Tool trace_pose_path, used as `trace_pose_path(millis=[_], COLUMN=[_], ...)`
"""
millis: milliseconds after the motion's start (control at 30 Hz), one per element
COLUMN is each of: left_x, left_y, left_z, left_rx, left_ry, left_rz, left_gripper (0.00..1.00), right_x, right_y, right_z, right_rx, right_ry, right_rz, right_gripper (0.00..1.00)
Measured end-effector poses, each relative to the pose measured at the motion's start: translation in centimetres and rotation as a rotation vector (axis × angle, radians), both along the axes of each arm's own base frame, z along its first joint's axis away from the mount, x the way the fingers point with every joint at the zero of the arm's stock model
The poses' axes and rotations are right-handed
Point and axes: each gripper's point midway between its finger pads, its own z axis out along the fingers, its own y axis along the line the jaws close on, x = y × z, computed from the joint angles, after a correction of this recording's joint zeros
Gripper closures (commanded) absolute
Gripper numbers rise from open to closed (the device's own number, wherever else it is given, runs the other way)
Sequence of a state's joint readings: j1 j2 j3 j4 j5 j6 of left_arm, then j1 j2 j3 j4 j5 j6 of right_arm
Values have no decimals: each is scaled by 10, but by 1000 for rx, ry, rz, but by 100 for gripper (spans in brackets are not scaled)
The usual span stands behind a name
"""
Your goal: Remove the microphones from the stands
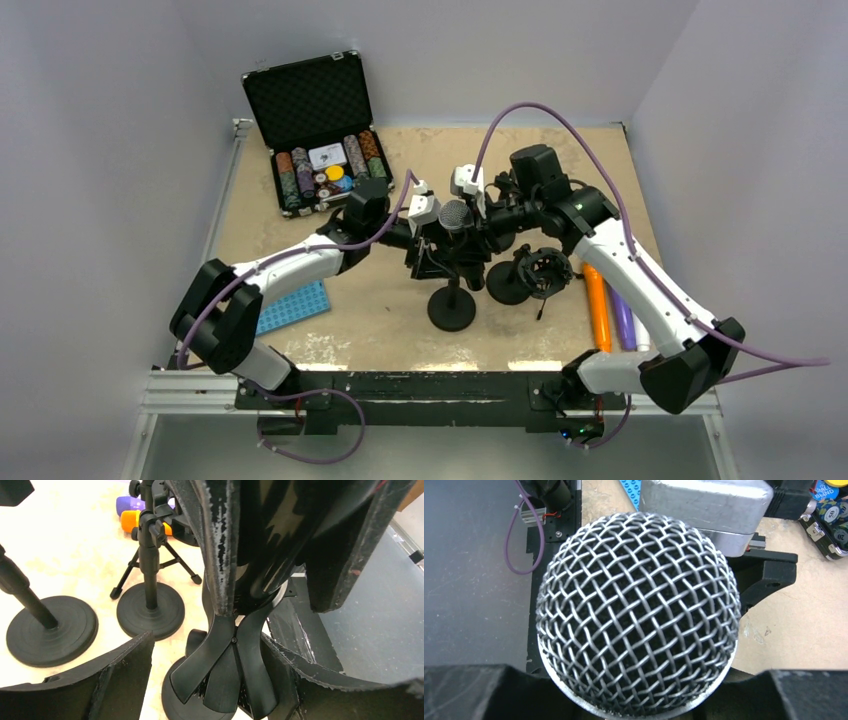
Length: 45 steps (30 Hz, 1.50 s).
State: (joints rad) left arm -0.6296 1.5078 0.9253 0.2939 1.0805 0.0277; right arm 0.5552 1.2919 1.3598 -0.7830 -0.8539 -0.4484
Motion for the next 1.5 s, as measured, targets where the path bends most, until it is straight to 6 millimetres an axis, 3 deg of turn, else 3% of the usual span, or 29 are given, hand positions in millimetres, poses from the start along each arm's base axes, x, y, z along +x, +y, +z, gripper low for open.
trace_pose_path(millis=[200, 233, 300, 533, 567, 600, 633, 700, 933, 1000, 1067, 1133, 1167, 1200, 1500], left_x=[-5, -4, -6, -6, -6, -6, -6, -6, -9, -8, -7, -7, -8, -7, -8], left_y=[-5, -6, -6, -6, -6, -6, -6, -6, -3, -3, -3, -4, -4, -4, -4], left_z=[1, 1, 1, 1, 1, 1, 0, 1, -5, -6, -8, -10, -11, -10, -14], left_rx=[-30, -34, -39, -38, -37, -36, -35, -35, -16, -14, -12, -8, -8, -9, -16], left_ry=[38, 32, 39, 44, 44, 44, 45, 45, 52, 51, 53, 59, 61, 55, 36], left_rz=[-49, -53, -69, -68, -68, -67, -67, -64, -41, -38, -37, -38, -47, -44, -55], left_gripper=[61, 69, 99, 100, 93, 71, 58, 40, 23, 26, 37, 69, 91, 100, 100], right_x=[5, 6, 4, 3, 3, 2, 2, 2, 0, -1, -1, -1, -1, -1, -4], right_y=[0, 0, 0, -1, -1, -2, -2, -2, -3, -3, -3, -3, -3, -3, -4], right_z=[0, 0, 0, -1, -1, -1, -1, -1, -1, -1, -1, -1, -1, -2, -2], right_rx=[-19, -22, -24, -28, -29, -29, -30, -30, -31, -30, -30, -30, -31, -31, -34], right_ry=[-2, 2, 3, 2, 1, 1, 2, 1, -9, -8, -8, -9, -5, -3, 6], right_rz=[15, 15, 23, 29, 29, 30, 30, 31, 47, 48, 49, 49, 45, 49, 52], right_gripper=[100, 100, 100, 100, 100, 100, 100, 100, 100, 100, 100, 100, 100, 100, 100])
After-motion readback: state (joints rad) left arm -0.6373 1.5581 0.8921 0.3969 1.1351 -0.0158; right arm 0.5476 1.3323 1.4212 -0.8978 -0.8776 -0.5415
